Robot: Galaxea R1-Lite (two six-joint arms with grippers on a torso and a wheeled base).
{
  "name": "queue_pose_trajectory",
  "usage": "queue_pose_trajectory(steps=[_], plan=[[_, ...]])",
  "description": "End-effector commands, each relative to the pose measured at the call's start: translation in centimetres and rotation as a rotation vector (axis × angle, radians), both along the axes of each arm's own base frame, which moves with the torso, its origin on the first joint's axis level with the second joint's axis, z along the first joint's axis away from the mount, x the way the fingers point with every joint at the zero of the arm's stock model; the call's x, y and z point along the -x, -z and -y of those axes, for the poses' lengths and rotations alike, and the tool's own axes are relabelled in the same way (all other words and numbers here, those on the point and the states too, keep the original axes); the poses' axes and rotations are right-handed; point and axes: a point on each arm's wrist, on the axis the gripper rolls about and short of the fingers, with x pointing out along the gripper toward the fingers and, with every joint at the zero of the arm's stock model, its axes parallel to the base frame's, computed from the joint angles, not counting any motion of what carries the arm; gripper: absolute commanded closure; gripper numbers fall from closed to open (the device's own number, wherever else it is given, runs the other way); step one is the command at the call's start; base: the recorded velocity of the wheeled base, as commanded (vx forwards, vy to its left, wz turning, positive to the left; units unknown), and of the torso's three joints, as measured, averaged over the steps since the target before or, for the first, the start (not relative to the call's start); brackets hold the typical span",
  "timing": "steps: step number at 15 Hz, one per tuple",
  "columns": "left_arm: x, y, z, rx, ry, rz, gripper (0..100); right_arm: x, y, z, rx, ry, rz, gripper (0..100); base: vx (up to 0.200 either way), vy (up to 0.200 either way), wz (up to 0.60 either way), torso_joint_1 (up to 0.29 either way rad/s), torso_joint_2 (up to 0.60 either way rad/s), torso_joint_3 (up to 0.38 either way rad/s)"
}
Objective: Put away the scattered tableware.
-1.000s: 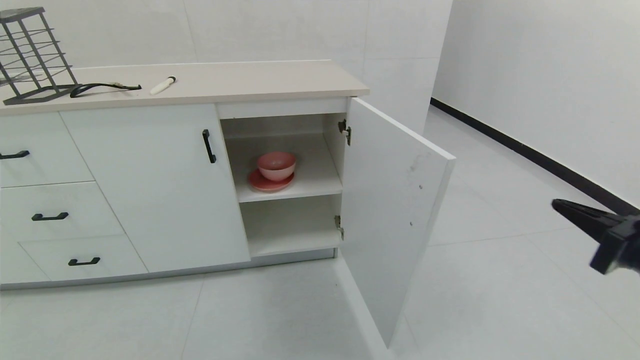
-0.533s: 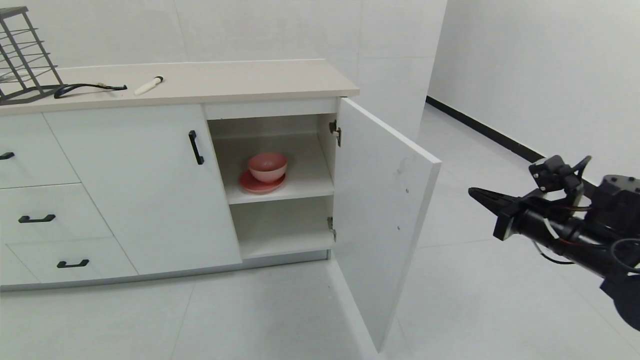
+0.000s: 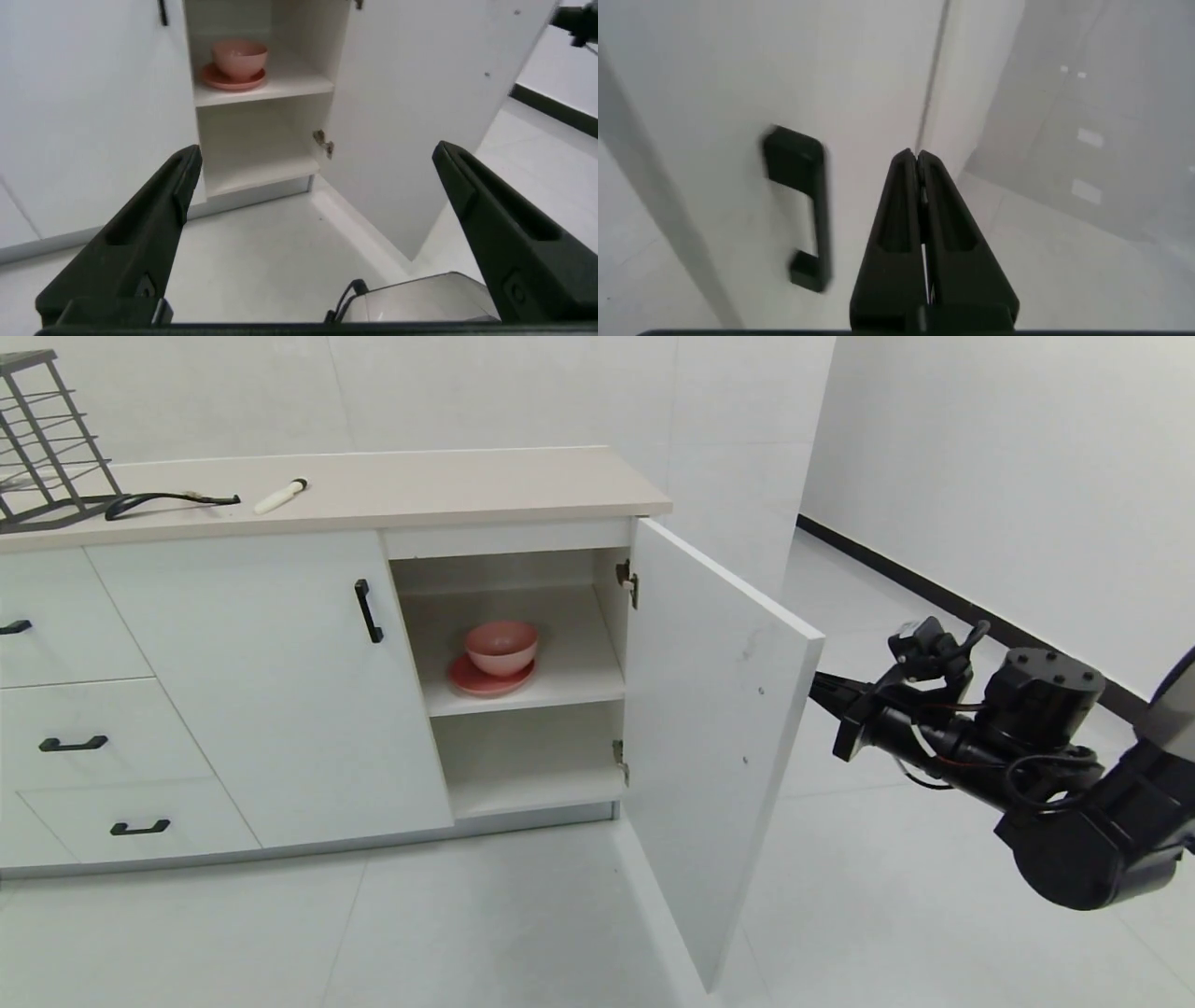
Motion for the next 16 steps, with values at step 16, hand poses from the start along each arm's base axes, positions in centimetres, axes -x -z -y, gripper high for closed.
queue_pose_trajectory(steps=[16], plan=[[0.0,0.0,0.0,-0.066,0.014,0.014,0,-0.3,-0.4,-9.4,-0.032,-0.201,0.072,100,0.000,0.000,0.00,0.000,0.00,0.000]])
